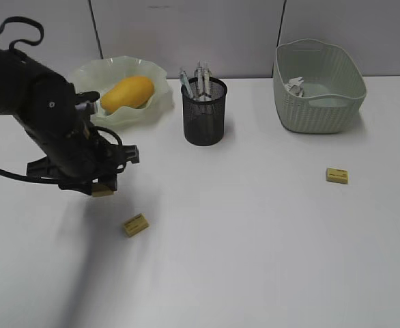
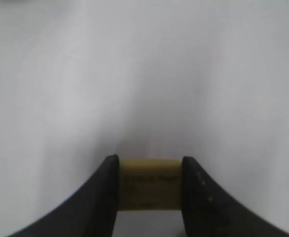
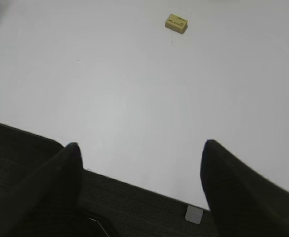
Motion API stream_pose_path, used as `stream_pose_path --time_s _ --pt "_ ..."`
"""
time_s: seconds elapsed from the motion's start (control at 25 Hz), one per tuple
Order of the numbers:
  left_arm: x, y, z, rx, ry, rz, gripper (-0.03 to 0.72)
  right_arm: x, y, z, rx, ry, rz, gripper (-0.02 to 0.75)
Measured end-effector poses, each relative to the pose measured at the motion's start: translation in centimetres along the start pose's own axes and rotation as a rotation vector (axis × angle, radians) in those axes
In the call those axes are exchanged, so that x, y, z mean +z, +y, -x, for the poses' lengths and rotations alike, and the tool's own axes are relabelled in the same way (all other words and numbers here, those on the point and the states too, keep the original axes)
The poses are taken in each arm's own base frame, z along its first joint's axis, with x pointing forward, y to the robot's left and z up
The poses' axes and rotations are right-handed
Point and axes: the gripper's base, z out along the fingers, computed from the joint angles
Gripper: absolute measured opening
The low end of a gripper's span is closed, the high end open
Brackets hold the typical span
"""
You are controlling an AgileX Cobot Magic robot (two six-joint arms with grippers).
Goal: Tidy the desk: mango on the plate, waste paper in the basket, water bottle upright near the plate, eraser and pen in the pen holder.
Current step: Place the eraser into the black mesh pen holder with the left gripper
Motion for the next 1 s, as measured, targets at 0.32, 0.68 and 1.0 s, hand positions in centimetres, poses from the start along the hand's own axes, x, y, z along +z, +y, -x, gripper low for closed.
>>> stream_pose_path --time_s 0.32,0.68,1.0 --pt "-3.7 -3.2 2.2 -0.001 -0.138 -0.149 0.295 0.0 0.0 0.0 0.0 0.0 0.0 0.585" --pt "-8.0 -6.8 6.9 -0.015 -0.42 -0.413 0.295 0.0 0.0 0.0 0.0 0.0 0.0 0.585" --pt "-6.6 -9.1 9.2 -0.02 -0.495 -0.491 0.294 0.0 0.0 0.0 0.0 0.0 0.0 0.585"
